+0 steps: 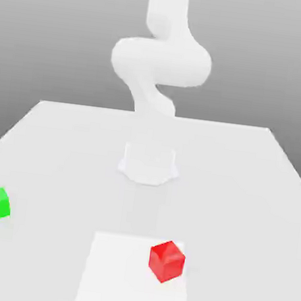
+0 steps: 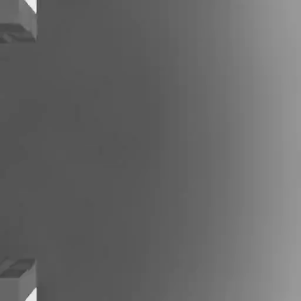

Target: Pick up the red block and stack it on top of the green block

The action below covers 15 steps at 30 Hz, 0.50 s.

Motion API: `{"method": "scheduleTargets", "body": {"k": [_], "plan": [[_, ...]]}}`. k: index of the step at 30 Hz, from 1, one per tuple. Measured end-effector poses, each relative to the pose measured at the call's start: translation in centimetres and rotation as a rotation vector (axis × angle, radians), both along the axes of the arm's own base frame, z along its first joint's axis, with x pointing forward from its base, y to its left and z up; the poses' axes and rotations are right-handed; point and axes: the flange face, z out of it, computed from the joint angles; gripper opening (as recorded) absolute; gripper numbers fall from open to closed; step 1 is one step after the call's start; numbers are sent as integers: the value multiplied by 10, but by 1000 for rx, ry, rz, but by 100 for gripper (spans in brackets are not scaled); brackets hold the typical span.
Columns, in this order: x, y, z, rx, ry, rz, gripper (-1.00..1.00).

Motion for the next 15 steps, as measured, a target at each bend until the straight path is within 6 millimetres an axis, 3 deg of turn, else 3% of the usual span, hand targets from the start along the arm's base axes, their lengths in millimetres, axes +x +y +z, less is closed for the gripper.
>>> {"method": "scheduleTargets", "body": {"k": [3,7,11,15], "plan": [[36,10,-72,-52,115,68,0],[62,22,-166,-107,255,159,0],[67,32,-259,-148,393,259,0],[53,41,-349,-176,529,366,0]]}}
